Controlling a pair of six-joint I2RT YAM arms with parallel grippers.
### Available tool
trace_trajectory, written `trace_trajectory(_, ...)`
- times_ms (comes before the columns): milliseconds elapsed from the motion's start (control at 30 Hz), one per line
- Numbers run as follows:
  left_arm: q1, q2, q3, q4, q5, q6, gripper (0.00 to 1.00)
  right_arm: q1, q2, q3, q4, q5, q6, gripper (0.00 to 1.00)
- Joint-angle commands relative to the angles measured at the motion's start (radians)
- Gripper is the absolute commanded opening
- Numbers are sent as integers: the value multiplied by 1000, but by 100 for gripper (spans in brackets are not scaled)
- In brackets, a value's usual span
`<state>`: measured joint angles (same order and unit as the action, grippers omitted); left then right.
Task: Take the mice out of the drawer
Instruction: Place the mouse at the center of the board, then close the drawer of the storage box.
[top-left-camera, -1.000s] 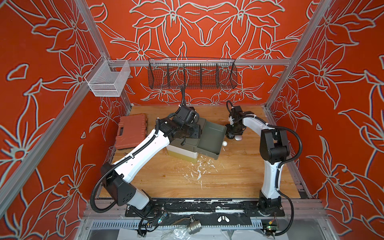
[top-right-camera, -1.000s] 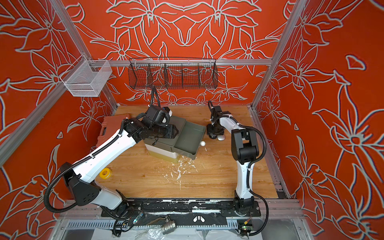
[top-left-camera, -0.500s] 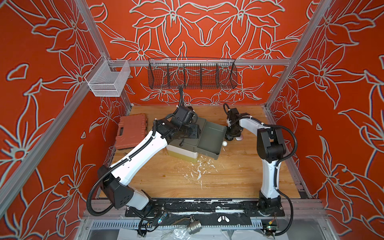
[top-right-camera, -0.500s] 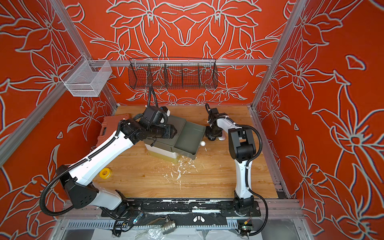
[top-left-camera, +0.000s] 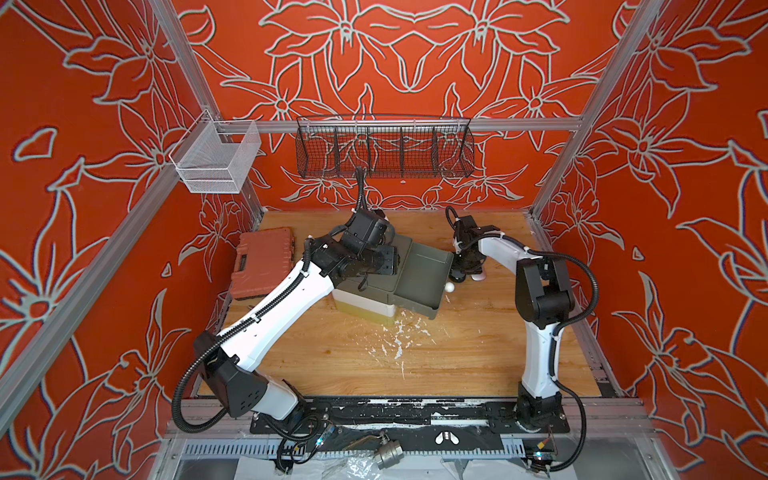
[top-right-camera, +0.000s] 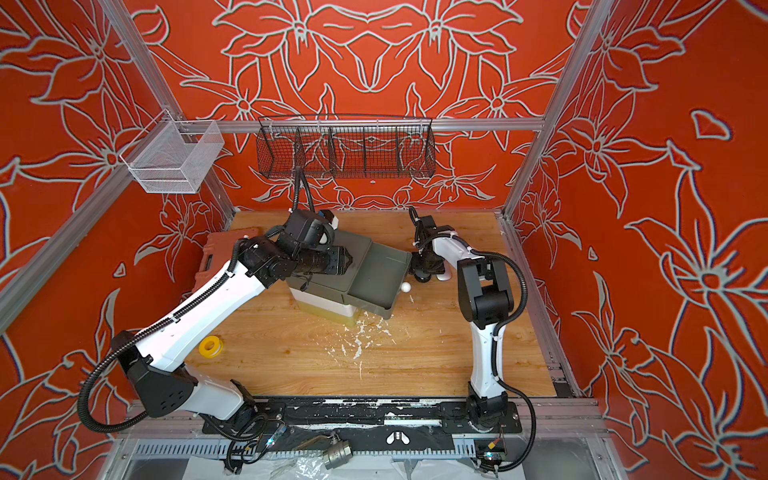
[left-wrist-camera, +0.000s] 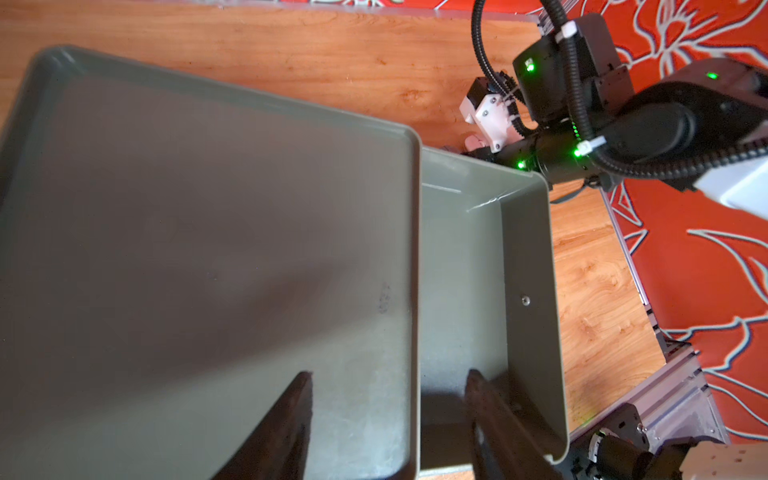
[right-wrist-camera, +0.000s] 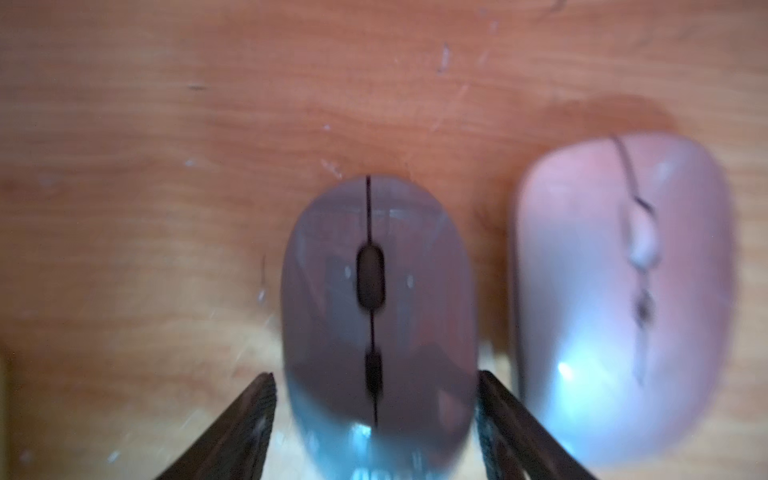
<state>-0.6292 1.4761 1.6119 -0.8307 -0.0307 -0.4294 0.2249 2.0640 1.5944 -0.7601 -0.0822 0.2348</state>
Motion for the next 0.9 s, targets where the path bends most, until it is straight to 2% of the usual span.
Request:
trace_trajectory(0, 2, -17, 42, -29, -21, 15, 57, -6, -120, -25, -43, 18, 34, 78)
trace_trajectory(333, 30, -68, 55, -42, -1, 15, 59, -52, -312, -122, -94, 79, 50, 79)
trace_trajectory(633, 198, -210, -37, -61, 108, -29, 63, -62, -510, -272, -105, 51, 92, 79)
trace_trajectory(733, 270, -211, -52, -74, 187, -16, 64, -62, -576, -312, -120, 27, 93, 78)
trace_trajectory(867, 330, -182, -42, -92, 229, 17, 65, -61, -670, -358, -134, -24, 101, 76)
